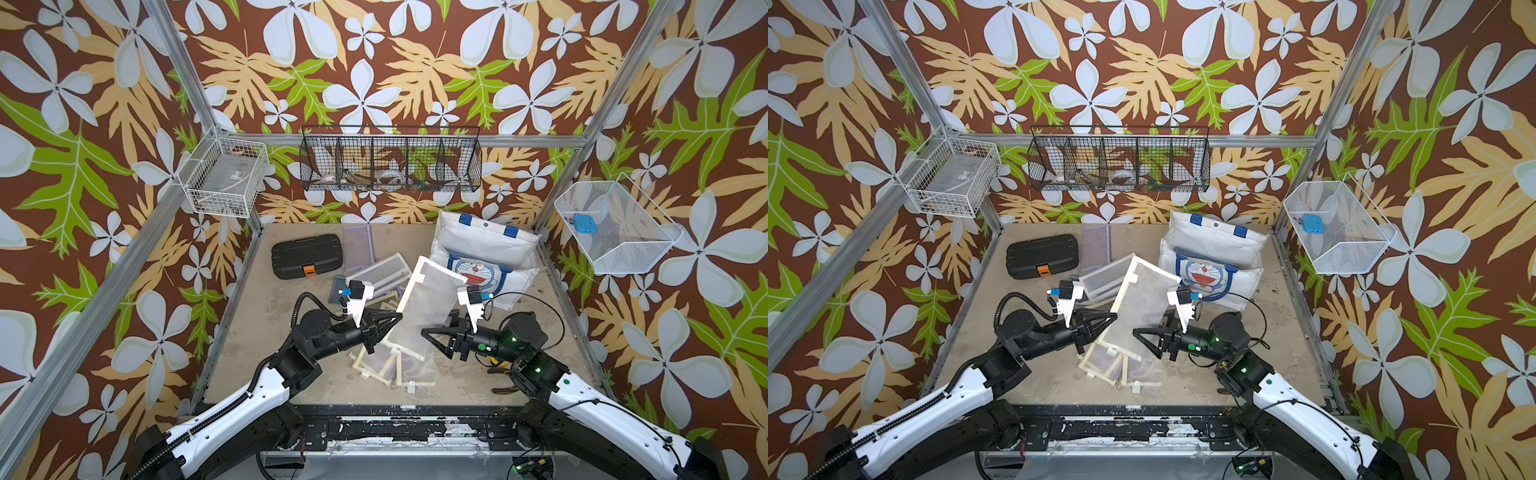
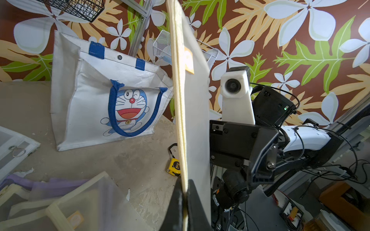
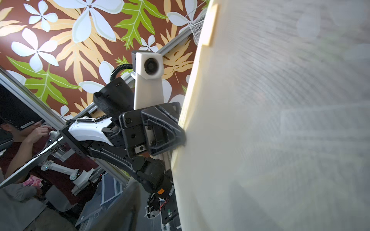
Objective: Put the pencil pouch into the canvas bag
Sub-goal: Pick up the pencil case from the pencil case.
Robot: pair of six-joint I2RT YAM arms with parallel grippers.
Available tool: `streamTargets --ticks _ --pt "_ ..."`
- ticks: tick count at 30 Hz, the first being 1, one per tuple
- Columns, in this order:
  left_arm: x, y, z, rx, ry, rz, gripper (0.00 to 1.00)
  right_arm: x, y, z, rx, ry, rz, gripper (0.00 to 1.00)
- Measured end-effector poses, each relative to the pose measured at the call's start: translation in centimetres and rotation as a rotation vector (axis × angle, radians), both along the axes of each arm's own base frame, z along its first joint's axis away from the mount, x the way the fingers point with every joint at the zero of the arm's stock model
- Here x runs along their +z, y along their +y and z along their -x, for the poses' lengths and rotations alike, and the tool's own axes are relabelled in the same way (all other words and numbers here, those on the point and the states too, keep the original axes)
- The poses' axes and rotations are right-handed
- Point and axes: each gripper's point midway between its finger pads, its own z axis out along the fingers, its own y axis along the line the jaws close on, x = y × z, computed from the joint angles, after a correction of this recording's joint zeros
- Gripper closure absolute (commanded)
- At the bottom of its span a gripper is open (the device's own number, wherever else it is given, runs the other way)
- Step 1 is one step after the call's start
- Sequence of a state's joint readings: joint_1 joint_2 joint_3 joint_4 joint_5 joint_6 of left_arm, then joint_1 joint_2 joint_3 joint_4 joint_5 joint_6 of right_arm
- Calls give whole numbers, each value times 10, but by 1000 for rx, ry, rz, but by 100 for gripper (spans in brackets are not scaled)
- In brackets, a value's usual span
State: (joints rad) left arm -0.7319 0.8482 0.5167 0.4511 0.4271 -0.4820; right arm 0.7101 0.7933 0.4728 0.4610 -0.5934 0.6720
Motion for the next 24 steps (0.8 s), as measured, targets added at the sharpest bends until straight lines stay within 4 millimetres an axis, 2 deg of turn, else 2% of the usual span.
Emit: streamTargets --ticks 3,7,11,12,13,15,16,19,22,24 --pt "-1 0 1 -4 5 11 100 8 5 6 8 -36 -20 83" --pt "-11 0 0 -4 24 4 100 15 1 6 -30 -84 -25 99" --pt "-17 0 1 -3 38 14 100 7 -5 1 -85 -94 9 100" --pt "-17 0 0 0 38 14 87 3 -6 -2 -100 -96 24 100" --pt "-18 0 -1 5 39 14 65 0 -6 -5 -115 -95 43 100" --pt "-19 2 -4 24 43 11 31 -2 -5 -14 -152 -101 91 100" --pt "-20 3 -5 31 46 9 20 -1 -6 -21 -177 -107 117 100" --pt "-22 6 -9 64 56 0 4 2 -7 -39 -251 -134 206 100" --pt "-28 11 -16 117 75 -23 2 4 -12 -57 -326 -184 336 100" --pt "-36 15 -22 160 96 -46 2 19 -18 -72 -389 -249 420 100"
